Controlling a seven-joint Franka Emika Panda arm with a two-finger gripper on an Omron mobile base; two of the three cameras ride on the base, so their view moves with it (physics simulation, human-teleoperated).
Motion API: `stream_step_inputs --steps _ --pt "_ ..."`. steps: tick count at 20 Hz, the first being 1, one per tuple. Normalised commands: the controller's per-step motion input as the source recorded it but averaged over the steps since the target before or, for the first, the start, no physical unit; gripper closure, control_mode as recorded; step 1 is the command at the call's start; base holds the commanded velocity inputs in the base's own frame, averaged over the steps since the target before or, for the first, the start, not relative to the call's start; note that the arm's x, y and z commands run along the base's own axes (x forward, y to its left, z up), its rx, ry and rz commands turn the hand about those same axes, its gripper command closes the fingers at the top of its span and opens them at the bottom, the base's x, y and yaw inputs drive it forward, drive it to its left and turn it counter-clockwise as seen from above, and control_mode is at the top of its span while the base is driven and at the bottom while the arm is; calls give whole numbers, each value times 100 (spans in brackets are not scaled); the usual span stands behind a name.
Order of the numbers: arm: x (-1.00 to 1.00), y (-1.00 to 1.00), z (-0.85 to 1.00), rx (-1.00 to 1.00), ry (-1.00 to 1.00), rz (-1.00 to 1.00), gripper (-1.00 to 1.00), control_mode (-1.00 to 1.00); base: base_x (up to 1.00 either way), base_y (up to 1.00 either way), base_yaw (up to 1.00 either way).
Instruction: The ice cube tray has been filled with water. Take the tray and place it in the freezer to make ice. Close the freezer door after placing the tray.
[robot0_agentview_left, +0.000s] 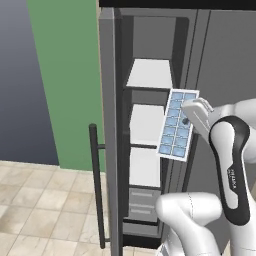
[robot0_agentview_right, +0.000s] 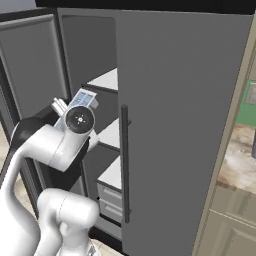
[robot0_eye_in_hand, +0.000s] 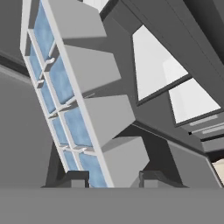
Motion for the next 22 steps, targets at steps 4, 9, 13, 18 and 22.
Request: stream_step_inputs --steps 4,9,13,18,22 --pt "14 0 20 0 3 0 100 -100 0 0 0" --pt "29 0 2 0 6 -1 100 -100 0 0 0" --pt "37 0 1 4 11 -1 100 -100 0 0 0" --pt "32 0 9 10 14 -1 100 -100 0 0 0" --pt "30 0 9 14 13 -1 100 -100 0 0 0"
